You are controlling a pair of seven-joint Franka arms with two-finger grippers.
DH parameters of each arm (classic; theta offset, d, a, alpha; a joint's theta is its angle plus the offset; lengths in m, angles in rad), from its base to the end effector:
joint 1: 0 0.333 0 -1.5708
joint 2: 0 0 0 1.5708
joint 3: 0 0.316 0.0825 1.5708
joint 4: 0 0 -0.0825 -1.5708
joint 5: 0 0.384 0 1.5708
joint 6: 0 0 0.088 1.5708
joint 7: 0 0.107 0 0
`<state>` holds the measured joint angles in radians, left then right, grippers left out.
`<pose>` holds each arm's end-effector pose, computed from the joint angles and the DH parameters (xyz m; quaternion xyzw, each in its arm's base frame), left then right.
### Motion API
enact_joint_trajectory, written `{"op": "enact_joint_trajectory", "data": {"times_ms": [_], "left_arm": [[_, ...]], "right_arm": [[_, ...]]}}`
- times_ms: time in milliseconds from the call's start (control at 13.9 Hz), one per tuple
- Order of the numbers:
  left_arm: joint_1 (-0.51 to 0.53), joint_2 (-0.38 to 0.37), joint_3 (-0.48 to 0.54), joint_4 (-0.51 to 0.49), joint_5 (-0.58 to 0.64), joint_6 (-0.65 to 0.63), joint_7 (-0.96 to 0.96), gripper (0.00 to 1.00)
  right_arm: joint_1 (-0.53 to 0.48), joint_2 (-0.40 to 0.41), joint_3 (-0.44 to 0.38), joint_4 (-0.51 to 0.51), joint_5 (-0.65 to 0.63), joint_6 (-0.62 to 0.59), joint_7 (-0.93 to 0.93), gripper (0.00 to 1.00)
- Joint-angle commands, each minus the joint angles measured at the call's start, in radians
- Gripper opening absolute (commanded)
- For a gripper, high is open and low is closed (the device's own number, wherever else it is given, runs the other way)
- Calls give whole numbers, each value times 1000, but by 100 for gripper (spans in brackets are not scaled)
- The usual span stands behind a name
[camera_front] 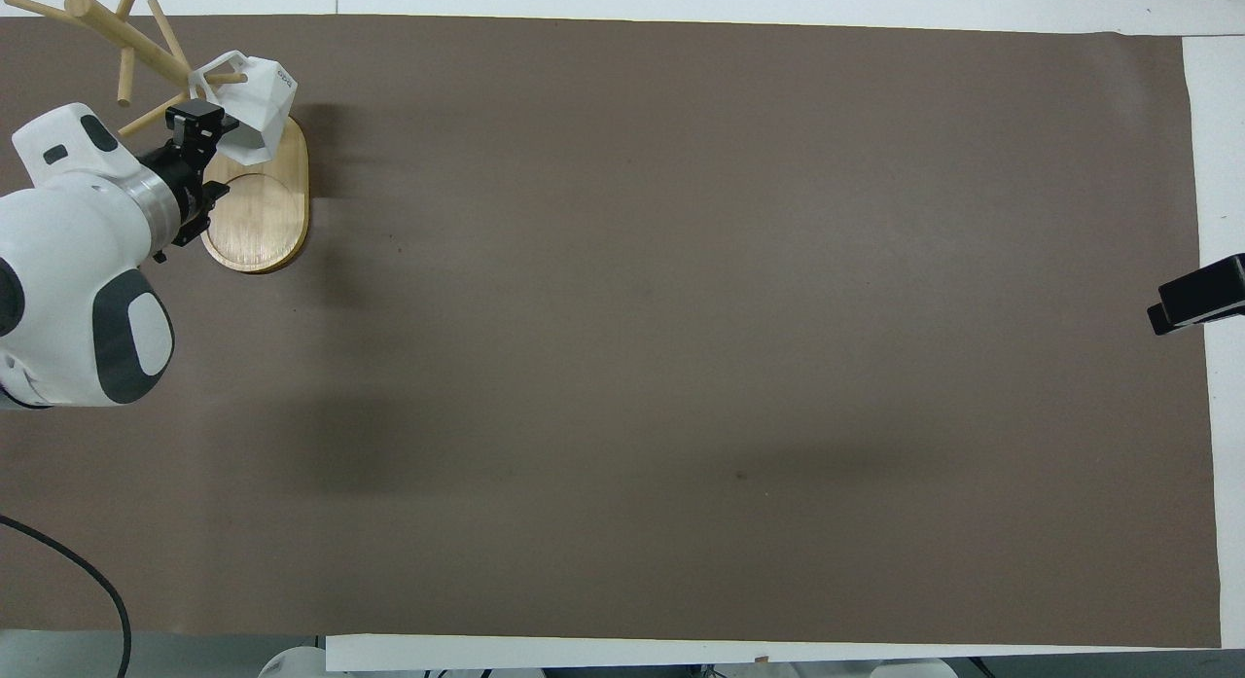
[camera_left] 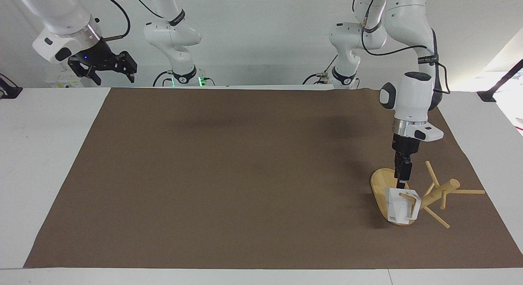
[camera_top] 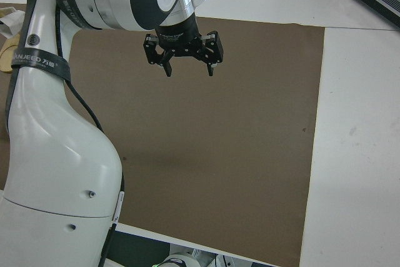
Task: Hang cup on rack
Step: 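Open the left gripper and draw it back from the cup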
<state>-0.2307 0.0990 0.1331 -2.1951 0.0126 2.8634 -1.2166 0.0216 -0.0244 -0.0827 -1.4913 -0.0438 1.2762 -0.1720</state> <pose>0.5845 -0.0593 0.4048 0.8172 0.5030 0.2285 0.1642 0.5129 -0.0376 0.6511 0.9939 0.0509 -0.0970 0.0092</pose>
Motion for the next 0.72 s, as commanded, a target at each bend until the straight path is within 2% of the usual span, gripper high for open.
{"op": "enact_joint_trajectory", "data": {"times_ms": [0, 144, 288, 649], "left_arm": [[47, -129, -4, -11, 13, -218, 69, 99], [53, -189, -3, -8, 13, -376, 191, 99], [68, -205, -4, 34, 13, -528, 337, 99], [44, -188, -10, 251, 6, -916, 766, 99]], "right_arm": [[-6, -5, 1, -4, 21, 2, 22, 99], [-6, -5, 3, -4, 22, 2, 22, 99], [-6, -6, 3, -4, 22, 2, 20, 99], [-8, -6, 1, -4, 22, 2, 20, 99]]}}
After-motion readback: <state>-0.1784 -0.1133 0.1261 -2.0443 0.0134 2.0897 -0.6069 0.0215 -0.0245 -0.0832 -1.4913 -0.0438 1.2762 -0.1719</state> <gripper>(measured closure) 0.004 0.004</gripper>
